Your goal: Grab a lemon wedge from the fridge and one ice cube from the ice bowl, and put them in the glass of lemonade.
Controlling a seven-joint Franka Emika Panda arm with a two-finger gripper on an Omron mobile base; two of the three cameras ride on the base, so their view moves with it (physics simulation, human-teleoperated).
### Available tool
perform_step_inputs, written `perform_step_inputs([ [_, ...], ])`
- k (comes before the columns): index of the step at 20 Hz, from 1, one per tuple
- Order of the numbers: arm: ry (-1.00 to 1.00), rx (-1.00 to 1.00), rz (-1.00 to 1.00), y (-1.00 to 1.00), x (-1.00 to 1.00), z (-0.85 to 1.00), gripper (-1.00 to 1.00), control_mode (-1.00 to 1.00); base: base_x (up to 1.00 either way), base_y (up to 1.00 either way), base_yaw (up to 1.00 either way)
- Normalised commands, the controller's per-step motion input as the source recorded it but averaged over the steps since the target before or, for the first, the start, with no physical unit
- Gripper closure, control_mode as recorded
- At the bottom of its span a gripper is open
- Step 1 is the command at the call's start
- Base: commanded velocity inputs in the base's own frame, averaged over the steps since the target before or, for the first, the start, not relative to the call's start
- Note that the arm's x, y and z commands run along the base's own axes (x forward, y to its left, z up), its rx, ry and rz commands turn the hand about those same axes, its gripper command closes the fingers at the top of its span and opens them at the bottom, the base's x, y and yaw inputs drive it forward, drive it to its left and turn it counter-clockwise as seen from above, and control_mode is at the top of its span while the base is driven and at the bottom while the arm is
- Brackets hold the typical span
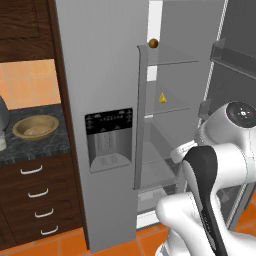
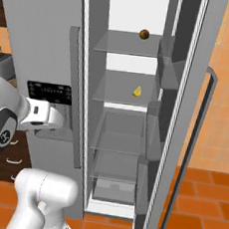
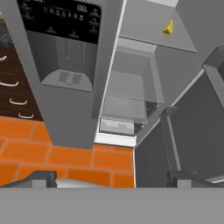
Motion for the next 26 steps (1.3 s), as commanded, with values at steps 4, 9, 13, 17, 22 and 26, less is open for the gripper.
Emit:
perform_step_inputs([
  [4,0.00,0.00,0.00,0.00,0.00,-0.03,-1.00,-1.00,0.00,0.00,0.00],
  [9,0.00,0.00,0.00,0.00,0.00,0.00,-1.00,1.00,0.00,0.00,0.00],
  [13,0.00,0.00,0.00,0.00,0.00,0.00,-1.00,1.00,0.03,-0.40,0.00],
  [17,0.00,0.00,0.00,0.00,0.00,0.00,-1.00,1.00,0.02,-0.76,0.00],
  [22,0.00,0.00,0.00,0.00,0.00,0.00,-1.00,1.00,0.08,-0.45,0.00],
  [26,0.00,0.00,0.00,0.00,0.00,0.00,-1.00,1.00,0.37,0.00,0.00],
])
